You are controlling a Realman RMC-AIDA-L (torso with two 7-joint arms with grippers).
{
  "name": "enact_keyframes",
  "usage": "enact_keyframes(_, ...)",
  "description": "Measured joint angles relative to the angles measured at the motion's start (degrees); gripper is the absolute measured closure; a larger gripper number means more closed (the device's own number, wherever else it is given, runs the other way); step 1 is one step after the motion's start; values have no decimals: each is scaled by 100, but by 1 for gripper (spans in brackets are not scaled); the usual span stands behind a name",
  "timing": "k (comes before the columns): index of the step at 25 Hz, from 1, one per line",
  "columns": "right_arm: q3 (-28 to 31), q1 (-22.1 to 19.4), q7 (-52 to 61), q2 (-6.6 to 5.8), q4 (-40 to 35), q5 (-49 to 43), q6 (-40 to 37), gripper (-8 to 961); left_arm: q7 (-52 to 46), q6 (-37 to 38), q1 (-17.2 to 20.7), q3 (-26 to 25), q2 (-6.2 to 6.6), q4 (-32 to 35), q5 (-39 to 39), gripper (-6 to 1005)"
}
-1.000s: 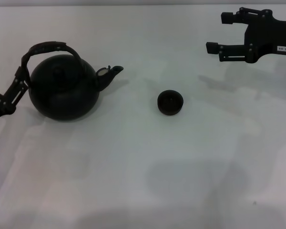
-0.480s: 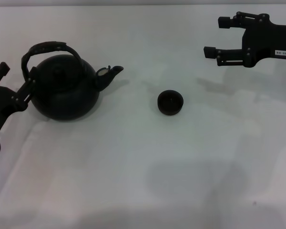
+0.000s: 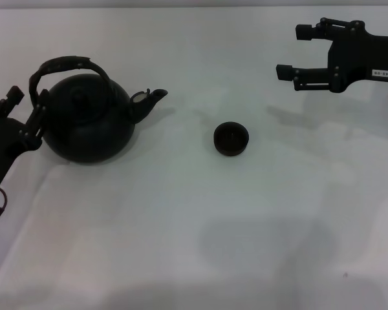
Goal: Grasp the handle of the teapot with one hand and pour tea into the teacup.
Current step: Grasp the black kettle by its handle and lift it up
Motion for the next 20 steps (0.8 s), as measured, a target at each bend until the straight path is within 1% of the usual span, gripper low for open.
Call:
enact_keyframes(6, -3, -26, 0, 5, 35, 0, 14, 80, -540, 0, -5, -21, 31, 21, -36, 504)
enact_keyframes(11, -3, -36, 0, 9, 60, 0, 19, 81, -597, 1, -17, -24, 38, 52, -38, 614)
enact_keyframes(16, -4, -38, -11, 9, 60, -1, 22, 81, -597, 3, -54, -24, 41, 52, -36, 785)
enact_keyframes(20, -6, -38, -35, 13, 60, -2, 34, 81, -599, 7, -92, -23, 52, 32, -43, 790)
